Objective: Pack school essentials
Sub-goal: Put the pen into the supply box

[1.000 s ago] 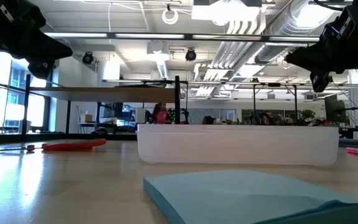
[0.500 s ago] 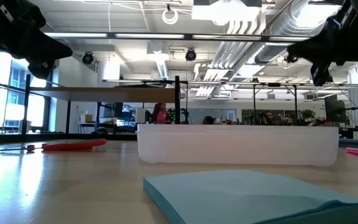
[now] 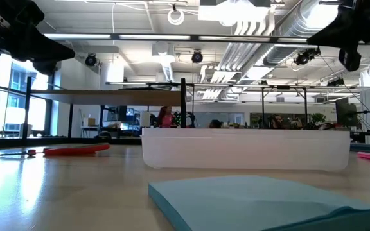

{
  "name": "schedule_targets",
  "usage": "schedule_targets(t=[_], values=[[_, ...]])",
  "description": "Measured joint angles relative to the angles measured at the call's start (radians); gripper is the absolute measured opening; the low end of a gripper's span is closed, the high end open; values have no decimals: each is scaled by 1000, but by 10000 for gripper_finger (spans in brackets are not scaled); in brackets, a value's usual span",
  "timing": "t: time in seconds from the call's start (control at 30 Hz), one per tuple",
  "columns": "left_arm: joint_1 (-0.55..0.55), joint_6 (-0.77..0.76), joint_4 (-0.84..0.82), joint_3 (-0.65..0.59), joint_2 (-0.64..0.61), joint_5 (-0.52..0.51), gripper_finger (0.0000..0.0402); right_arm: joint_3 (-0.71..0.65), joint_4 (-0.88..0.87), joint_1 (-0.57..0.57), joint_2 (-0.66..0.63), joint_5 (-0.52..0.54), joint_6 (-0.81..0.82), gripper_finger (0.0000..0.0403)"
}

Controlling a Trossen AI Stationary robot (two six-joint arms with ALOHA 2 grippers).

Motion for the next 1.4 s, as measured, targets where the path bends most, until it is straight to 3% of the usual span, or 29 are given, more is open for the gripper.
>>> schedule_targets(t=[0.3,0.5,0.83,1.4], values=[[0,0,0,0,0,0,17,314,-337,0,311,13,171,0],[0,0,0,0,0,0,17,456,-537,0,488,-25,400,0],[0,0,0,0,0,-23,17,474,-618,51,676,-74,674,0],[0,-8,0,0,0,-23,16,474,-672,297,944,-111,992,0]])
